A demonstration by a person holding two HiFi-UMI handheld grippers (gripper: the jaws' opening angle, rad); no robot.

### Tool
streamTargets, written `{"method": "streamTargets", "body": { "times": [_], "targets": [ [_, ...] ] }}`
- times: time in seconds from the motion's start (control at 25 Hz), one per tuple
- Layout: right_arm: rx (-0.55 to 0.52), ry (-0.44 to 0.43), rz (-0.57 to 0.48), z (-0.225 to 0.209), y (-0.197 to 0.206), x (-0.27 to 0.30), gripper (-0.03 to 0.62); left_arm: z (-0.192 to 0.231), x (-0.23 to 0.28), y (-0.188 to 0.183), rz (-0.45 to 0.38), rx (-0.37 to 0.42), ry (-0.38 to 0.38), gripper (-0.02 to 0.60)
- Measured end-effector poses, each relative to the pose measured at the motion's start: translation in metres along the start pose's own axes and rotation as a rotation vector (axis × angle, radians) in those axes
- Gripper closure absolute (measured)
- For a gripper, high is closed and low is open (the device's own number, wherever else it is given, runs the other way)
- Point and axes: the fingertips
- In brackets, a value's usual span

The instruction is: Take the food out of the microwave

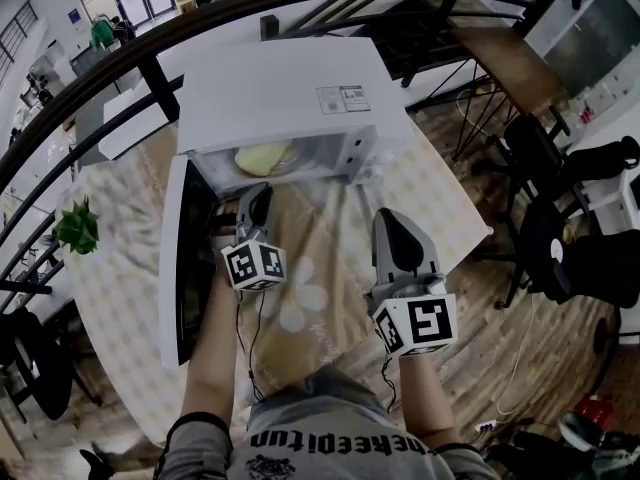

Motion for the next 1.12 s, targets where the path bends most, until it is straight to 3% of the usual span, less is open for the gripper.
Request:
{"method": "streamTargets", "body": {
  "times": [0.12, 0.2, 0.56, 1.12],
  "targets": [
    [-0.001, 0.007, 0.008, -0.001, 0.001, 0.000, 0.589, -0.002, 0.012, 0.008, 0.031, 0.040, -0.003, 0.558],
    [-0.006, 0.007, 0.014, -0.002, 0.002, 0.001, 0.589, -0.004, 0.021, 0.013, 0.048, 0.060, 0.005, 0.503],
    [-0.032, 0.023, 0.045, -0.008, 0.008, -0.003, 0.589, -0.012, 0.049, 0.037, 0.125, 0.196, 0.014, 0.480],
    [-0.051, 0.031, 0.088, -0.006, 0.023, -0.008, 0.589, -0.007, 0.071, 0.065, 0.184, 0.249, -0.005, 0.462]
  ]
}}
Point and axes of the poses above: the fingertips, and each gripper's own axes: x forward along the fingers, z to its left, y out of its underside, and after that the axes turned 10 degrees about -x, right-handed
